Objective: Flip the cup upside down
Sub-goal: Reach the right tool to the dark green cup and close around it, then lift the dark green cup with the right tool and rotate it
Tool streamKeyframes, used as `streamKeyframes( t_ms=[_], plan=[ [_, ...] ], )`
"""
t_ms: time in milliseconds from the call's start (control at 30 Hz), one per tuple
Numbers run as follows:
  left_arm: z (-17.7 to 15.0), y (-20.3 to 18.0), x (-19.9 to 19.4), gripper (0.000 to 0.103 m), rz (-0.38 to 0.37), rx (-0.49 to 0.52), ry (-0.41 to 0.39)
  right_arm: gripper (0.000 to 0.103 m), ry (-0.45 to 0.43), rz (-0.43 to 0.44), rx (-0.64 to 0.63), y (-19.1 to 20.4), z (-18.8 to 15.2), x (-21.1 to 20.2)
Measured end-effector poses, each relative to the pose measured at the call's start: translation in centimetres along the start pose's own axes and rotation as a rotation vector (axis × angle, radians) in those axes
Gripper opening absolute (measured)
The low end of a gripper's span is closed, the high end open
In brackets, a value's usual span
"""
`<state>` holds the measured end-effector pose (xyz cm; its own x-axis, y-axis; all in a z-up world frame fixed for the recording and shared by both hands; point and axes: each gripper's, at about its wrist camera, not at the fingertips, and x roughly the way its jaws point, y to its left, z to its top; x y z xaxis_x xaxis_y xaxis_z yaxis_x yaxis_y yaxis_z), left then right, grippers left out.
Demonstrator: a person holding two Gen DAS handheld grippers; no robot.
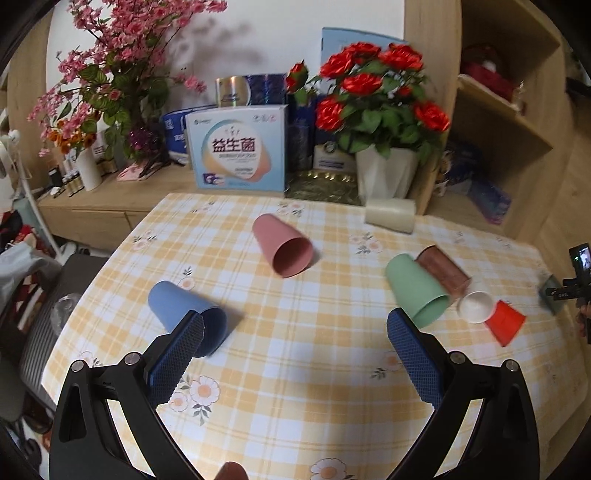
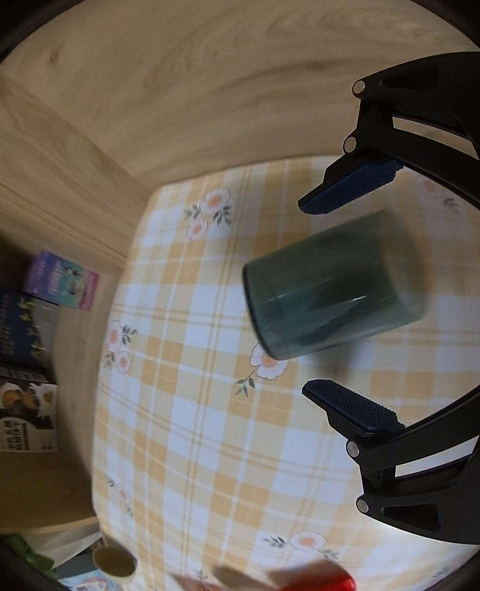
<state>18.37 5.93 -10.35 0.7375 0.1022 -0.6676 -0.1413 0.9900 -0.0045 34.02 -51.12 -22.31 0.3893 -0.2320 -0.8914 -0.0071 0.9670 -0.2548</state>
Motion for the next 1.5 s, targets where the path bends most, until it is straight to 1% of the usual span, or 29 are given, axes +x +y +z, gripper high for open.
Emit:
streamKeyframes(
  t_ms=[100,167,233,300,367,433,500,633,700,767,900,967,1033,1100,1133,1200,1267,1367,1500],
  plan=[
    [0.1,-0.5,0.8,0.097,0.037,0.016,0.012,0.088,0.043,0.008,0.023,-0.1,0.4,1.5],
    [0.3,-0.8,1.0,0.097,0.042,0.027,0.015,0.087,0.056,0.012,0.040,-0.1,0.6,2.3],
    [0.4,-1.0,1.3,0.097,0.043,0.025,0.016,0.074,0.060,0.013,0.066,-0.4,0.4,2.4],
    [0.4,-0.9,1.6,0.097,0.035,0.015,0.022,0.070,0.071,0.030,0.105,-1.0,0.1,2.2],
    [0.3,-0.9,1.7,0.097,0.037,0.014,0.025,0.069,0.085,0.051,0.124,-0.9,-0.1,2.1],
    [0.2,-0.6,1.6,0.097,0.034,0.010,0.022,0.068,0.087,0.045,0.140,-0.8,-0.4,1.8],
    [0.1,-0.3,1.5,0.097,0.013,-0.004,0.026,0.068,0.076,0.051,0.178,-0.9,-1.0,1.0],
    [-0.2,0.3,1.1,0.097,-0.023,-0.020,0.017,0.068,0.032,0.078,0.303,-1.1,-2.5,-1.8],
    [-0.3,0.5,0.8,0.097,-0.041,-0.022,0.011,0.068,0.007,0.102,0.353,-0.5,-3.2,-4.0],
    [-0.5,0.7,0.5,0.097,-0.054,-0.026,0.004,0.068,-0.009,0.135,0.378,0.6,-3.6,-5.9],
    [-0.8,1.5,-0.1,0.097,-0.071,-0.037,-0.014,0.068,-0.035,0.226,0.362,5.0,-4.9,-10.5],
    [-1.1,2.0,-0.4,0.097,-0.085,-0.050,-0.024,0.068,-0.035,0.295,0.334,8.1,-5.9,-13.0],
    [-1.3,2.5,-0.7,0.097,-0.095,-0.055,-0.029,0.068,-0.021,0.371,0.291,11.7,-6.9,-15.1],
    [-1.6,2.9,-0.9,0.097,-0.100,-0.059,-0.031,0.068,-0.002,0.432,0.258,14.9,-7.6,-16.4],
    [-1.8,3.2,-1.0,0.097,-0.103,-0.061,-0.030,0.068,0.012,0.479,0.246,17.0,-7.9,-16.9],
    [-2.1,3.7,-1.1,0.097,-0.100,-0.065,-0.026,0.068,0.039,0.541,0.232,20.9,-8.0,-17.3],
    [-2.4,4.2,-1.3,0.097,-0.094,-0.069,-0.023,0.068,0.067,0.578,0.224,24.5,-8.2,-17.2],
    [-2.6,5.2,-1.8,0.097,-0.076,-0.076,-0.032,0.068,0.115,0.637,0.247,30.6,-7.9,-16.3],
    [-2.8,6.8,-2.5,0.097,-0.048,-0.094,-0.039,0.068,0.152,0.640,0.257,37.0,-6.7,-15.4]
  ],
)
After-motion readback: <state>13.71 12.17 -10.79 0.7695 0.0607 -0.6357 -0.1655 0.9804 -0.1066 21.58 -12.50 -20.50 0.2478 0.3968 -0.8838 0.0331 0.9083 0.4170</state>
